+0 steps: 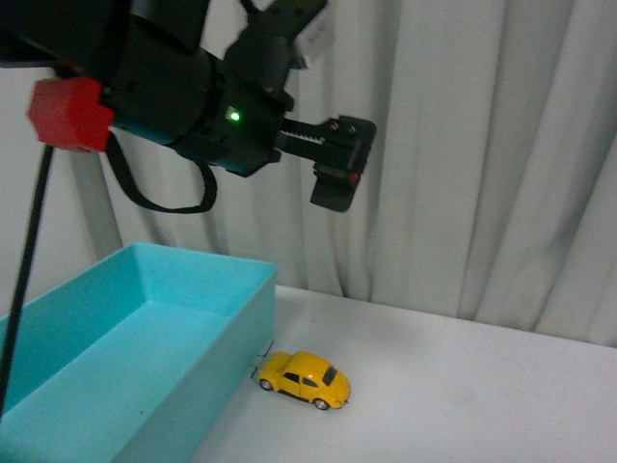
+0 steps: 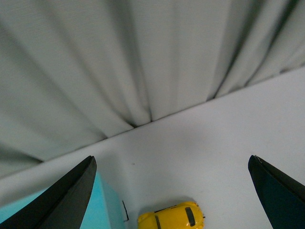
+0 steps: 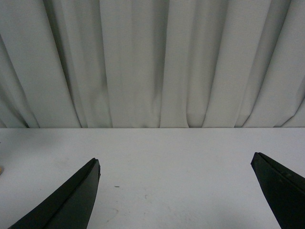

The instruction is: Wind up and store yellow beetle toy

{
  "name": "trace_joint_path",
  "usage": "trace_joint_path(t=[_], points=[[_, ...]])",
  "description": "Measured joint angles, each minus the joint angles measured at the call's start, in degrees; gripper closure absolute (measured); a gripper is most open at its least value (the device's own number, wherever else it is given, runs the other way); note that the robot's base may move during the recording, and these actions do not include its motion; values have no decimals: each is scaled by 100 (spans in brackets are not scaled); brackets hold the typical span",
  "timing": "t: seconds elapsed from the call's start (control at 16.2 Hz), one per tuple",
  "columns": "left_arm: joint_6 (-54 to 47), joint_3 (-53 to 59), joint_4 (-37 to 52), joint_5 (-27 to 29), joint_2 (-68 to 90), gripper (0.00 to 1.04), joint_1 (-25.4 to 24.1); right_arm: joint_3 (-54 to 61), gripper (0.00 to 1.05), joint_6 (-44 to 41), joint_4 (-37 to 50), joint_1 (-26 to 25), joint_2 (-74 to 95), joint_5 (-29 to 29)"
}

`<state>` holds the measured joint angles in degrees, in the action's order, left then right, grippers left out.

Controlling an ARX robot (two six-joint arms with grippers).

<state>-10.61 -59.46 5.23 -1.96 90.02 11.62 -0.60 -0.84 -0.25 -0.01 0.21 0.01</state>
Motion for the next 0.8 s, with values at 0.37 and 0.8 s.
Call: trace_joint_path(t=[0.37,0.8], points=[[-4212,-1394,-2151,-85,1506,7,452,0,7,0,0,0,0,0],[-6955,-1788,-2903,708,2426,7,404,0,7,0,2,0,0,0]])
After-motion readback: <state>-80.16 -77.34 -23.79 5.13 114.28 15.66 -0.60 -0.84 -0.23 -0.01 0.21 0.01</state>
